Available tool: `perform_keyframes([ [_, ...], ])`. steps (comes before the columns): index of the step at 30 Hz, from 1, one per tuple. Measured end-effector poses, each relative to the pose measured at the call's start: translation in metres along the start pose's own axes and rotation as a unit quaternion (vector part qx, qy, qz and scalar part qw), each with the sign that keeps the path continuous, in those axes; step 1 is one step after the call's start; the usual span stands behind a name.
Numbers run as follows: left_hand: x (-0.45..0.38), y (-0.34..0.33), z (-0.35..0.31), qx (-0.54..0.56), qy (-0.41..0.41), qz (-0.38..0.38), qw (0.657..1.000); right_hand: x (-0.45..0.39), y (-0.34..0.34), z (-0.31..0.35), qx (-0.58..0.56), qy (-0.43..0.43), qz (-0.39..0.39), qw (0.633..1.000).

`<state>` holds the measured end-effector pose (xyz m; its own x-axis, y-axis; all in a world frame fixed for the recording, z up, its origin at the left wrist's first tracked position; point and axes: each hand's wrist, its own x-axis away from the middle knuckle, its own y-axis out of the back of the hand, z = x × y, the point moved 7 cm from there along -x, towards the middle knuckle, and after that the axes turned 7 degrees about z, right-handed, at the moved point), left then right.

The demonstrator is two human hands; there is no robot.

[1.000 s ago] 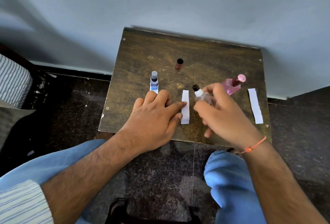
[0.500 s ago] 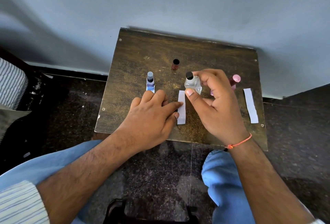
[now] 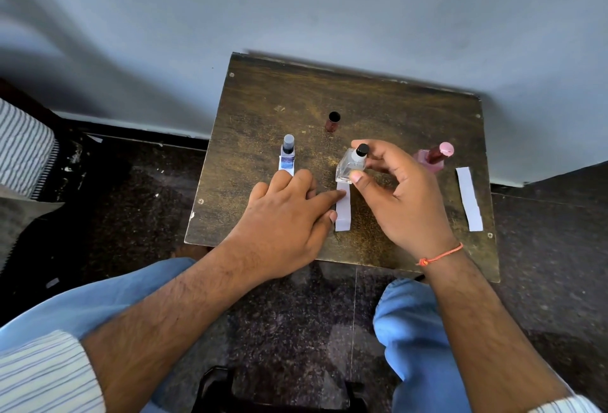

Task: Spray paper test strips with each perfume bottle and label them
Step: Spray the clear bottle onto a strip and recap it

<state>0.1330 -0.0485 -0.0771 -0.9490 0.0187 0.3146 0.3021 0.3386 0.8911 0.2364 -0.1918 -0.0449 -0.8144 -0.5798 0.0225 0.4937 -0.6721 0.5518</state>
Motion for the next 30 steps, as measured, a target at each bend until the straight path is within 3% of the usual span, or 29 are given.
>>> perform_keyframes([
  [16, 0.001, 0.000, -0.001, -0.004, -0.009, -0.014, 1.000, 0.002, -0.003, -0.005, 0.007, -0.007, 0.026, 1.000],
  [25, 0.002, 0.011, -0.004, 0.025, -0.039, -0.062, 0.997, 0.020, 0.023, 0.060, 0.102, 0.104, -0.120, 0.982],
  [28, -0.001, 0.014, -0.005, 0.049, -0.046, -0.069, 0.995, -0.003, 0.030, 0.084, 0.136, 0.097, -0.093, 0.982],
  [30, -0.001, 0.015, -0.006, 0.065, -0.056, -0.073, 0.994, -0.034, 0.032, 0.089, 0.168, 0.038, -0.011, 0.985],
])
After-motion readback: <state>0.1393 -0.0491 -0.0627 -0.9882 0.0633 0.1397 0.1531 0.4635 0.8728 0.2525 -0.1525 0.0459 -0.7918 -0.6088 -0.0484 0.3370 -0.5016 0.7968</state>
